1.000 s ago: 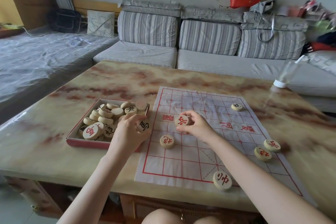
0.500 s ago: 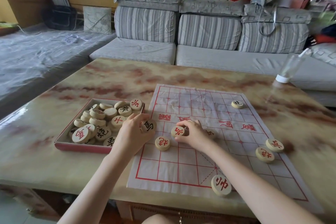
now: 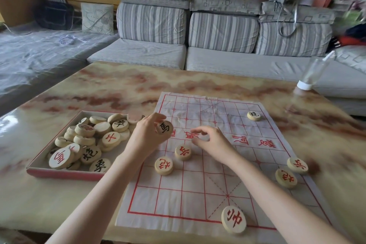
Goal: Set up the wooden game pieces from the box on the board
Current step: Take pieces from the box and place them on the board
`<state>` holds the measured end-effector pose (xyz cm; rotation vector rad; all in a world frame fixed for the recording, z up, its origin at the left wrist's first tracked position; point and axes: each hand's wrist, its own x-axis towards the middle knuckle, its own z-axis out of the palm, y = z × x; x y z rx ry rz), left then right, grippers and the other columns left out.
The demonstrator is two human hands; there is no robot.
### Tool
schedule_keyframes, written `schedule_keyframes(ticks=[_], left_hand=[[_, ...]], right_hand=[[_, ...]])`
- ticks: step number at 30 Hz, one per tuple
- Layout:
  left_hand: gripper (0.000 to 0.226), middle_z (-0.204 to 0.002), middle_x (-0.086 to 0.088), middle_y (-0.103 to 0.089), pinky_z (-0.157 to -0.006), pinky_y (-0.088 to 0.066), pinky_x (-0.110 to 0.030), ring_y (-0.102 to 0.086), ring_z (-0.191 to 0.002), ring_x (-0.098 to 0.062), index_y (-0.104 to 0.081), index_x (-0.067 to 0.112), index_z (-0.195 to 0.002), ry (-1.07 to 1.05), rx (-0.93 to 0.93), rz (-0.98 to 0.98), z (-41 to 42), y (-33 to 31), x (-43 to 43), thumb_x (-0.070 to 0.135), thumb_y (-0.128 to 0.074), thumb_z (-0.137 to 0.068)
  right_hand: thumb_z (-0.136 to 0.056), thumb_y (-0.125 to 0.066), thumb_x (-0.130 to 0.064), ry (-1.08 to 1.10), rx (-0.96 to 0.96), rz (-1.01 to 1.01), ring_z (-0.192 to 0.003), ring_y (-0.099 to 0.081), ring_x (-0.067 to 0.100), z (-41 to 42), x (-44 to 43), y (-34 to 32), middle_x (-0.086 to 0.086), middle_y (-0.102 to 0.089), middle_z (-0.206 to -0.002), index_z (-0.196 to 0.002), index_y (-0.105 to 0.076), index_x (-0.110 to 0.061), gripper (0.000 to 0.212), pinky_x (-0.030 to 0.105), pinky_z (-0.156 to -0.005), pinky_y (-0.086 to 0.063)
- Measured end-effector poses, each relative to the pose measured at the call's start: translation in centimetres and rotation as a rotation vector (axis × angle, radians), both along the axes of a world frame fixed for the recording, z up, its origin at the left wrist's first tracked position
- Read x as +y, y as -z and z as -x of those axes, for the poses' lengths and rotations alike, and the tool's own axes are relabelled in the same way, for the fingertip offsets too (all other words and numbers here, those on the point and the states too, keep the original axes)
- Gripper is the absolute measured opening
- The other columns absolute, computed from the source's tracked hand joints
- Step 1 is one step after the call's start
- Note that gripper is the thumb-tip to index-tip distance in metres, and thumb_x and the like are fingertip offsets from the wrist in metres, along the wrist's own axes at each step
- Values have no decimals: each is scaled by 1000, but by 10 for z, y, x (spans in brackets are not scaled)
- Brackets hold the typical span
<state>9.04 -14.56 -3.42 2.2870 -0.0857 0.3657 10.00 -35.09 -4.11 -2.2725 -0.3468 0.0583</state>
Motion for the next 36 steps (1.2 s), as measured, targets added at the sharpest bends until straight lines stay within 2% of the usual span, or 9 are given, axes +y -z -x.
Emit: schedule_keyframes(ticks=[8, 13, 18, 20, 23, 29, 31, 33, 36], left_hand=[[45, -105, -4, -64, -70, -45, -24, -58, -87, -15, -55, 10, -113, -40, 68, 112, -91, -11, -30, 22, -72, -74], [45, -106, -5, -67, -81, -55, -36, -63, -91, -21, -54, 11, -114, -107, 92, 163, -156, -2, -45, 25, -68, -73], [48, -102, -7, -69, -82, -54, -37, -64, -92, -25, -51, 13, -119, -180, 112, 101, -211, 17, -43, 25, -65, -74], [49, -105, -6, -68, -85, -53, -38, -62, -97, -26, -51, 14, -120, -209, 116, 85, -225, 24, -38, 26, -65, -74], [52, -110, -8, -67, -90, -50, -39, -60, -104, -26, -53, 13, -119, -221, 125, 75, -241, 33, -30, 27, -71, -72], [65, -117, -9, -65, -98, -43, -36, -56, -113, -26, -56, 14, -121, -165, 157, 1, -253, 36, -34, 44, -65, -65], [62, -120, -9, -63, -99, -39, -34, -52, -117, -27, -54, 16, -124, -183, 145, -67, -253, 37, -35, 43, -66, -70], [59, -123, -9, -60, -99, -32, -35, -44, -122, -28, -52, 17, -127, -209, 124, -114, -253, 39, -33, 40, -69, -75], [59, -123, -8, -60, -100, -31, -35, -41, -123, -29, -53, 17, -125, -236, 108, -90, -246, 38, -28, 44, -68, -75]], right_hand=[[-89, -57, -20, 55, -43, -15, -120, -47, 11, -50, -8, -10, -2, -61, -122, -117, -62, -18, 28, 20, -94, -32], [-90, -55, -19, 41, -74, 2, -115, -51, 9, -83, -12, -10, -7, -63, -117, -115, -64, -19, 26, 19, -91, -34], [-89, -55, -24, 23, -97, 13, -110, -50, 10, -105, -16, 1, -12, -64, -109, -106, -65, -29, 21, 23, -90, -38], [-89, -55, -24, 3, -110, 8, -96, -52, 6, -109, -17, 4, -14, -63, -107, -106, -65, -30, 21, 21, -82, -39], [-90, -54, -25, -23, -126, 14, -67, -38, -4, -110, -17, 5, -17, -60, -104, -109, -64, -30, 22, 16, -68, -35], [-92, -52, -24, -31, -139, 49, -77, -35, -11, -110, -16, 8, -28, -44, -86, -114, -61, -30, 25, 2, -76, -28], [-92, -52, -24, -29, -125, 52, -78, -35, -11, -109, -16, 8, -29, -44, -86, -114, -61, -30, 24, 2, -77, -28], [-91, -53, -24, -32, -118, 44, -75, -36, -10, -109, -14, 8, -26, -50, -91, -112, -62, -29, 24, 12, -75, -34], [-90, -53, -25, -32, -113, 27, -65, -40, -6, -107, -13, 8, -19, -58, -105, -111, -63, -29, 23, 16, -73, -36]])
